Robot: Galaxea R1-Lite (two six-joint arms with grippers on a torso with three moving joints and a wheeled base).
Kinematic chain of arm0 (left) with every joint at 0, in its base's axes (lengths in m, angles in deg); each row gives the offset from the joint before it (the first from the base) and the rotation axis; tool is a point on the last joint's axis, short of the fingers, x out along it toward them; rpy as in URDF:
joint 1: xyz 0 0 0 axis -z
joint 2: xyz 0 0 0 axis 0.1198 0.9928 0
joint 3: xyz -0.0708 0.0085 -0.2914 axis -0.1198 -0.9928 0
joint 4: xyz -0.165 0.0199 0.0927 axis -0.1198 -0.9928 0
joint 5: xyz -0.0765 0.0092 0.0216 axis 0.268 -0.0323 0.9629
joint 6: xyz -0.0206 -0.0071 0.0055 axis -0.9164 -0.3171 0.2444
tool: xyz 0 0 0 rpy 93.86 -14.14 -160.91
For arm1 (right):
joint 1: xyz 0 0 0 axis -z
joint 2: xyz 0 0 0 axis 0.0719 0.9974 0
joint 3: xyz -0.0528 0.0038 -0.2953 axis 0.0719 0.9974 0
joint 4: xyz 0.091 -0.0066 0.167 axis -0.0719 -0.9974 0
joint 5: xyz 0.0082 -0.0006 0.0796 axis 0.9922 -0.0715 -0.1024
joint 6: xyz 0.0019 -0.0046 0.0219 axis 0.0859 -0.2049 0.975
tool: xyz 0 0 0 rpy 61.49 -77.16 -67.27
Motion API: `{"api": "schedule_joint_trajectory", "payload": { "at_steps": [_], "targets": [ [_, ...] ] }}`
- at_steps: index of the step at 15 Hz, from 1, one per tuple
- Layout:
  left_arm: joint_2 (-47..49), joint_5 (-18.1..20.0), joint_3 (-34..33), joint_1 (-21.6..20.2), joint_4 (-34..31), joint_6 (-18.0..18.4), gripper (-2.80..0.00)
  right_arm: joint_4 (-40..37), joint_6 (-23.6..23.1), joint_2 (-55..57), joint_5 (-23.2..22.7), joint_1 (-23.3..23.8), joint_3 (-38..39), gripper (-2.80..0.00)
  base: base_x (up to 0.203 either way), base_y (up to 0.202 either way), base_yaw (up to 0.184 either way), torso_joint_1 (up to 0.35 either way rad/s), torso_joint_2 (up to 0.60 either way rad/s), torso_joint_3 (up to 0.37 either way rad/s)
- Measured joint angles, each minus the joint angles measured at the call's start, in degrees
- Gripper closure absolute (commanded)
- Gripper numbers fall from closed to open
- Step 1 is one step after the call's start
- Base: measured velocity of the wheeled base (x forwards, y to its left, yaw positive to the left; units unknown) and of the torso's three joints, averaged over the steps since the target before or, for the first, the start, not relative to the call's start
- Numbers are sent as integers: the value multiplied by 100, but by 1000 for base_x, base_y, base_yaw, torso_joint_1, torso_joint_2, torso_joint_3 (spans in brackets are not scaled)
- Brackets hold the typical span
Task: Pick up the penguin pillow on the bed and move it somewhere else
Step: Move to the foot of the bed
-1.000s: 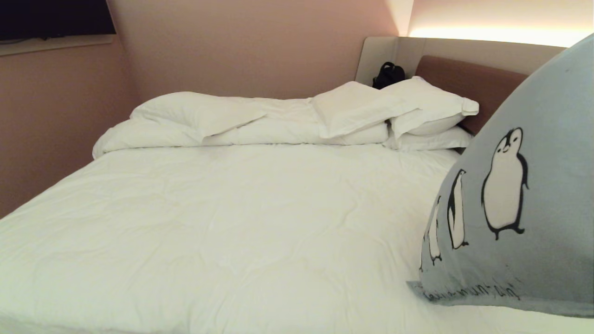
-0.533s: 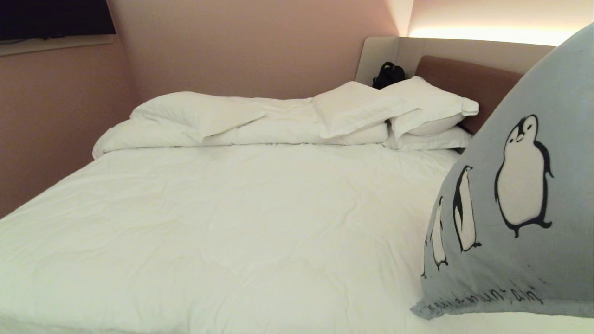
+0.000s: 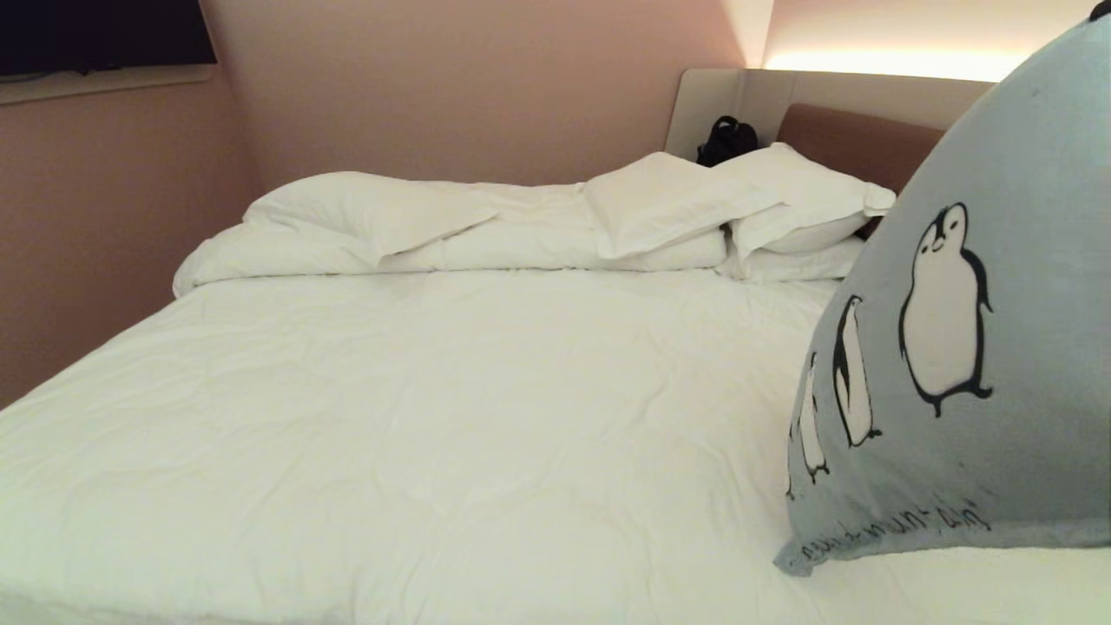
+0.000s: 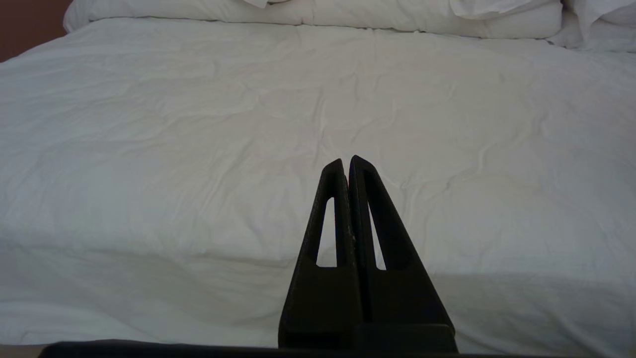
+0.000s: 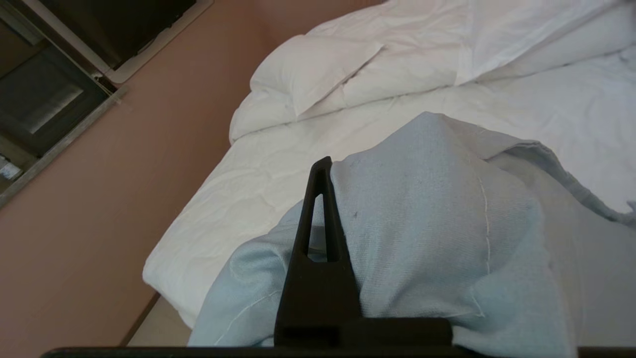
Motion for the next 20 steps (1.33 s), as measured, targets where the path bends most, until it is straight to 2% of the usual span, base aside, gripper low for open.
{"api": "schedule_joint_trajectory", "payload": {
  "at_steps": [6,10,13,17,20],
  "targets": [
    [0,0,0,0,0,0,0,-324,-118,541,1098,-736,-940,0,0,0,0,0,0,0],
    [0,1,0,0,-2,0,0,-388,-541,872,2126,-1256,-1054,0,0,0,0,0,0,0],
    [0,1,0,0,-2,1,0,-296,-759,965,2827,-1444,-1073,0,0,0,0,0,0,0],
    [0,1,0,0,0,1,0,-189,-783,1003,3424,-1639,-1073,0,0,0,0,0,0,0],
    [0,0,0,0,-2,1,0,-57,-794,1012,3629,-1771,-1078,0,0,0,0,0,0,0]
  ]
}}
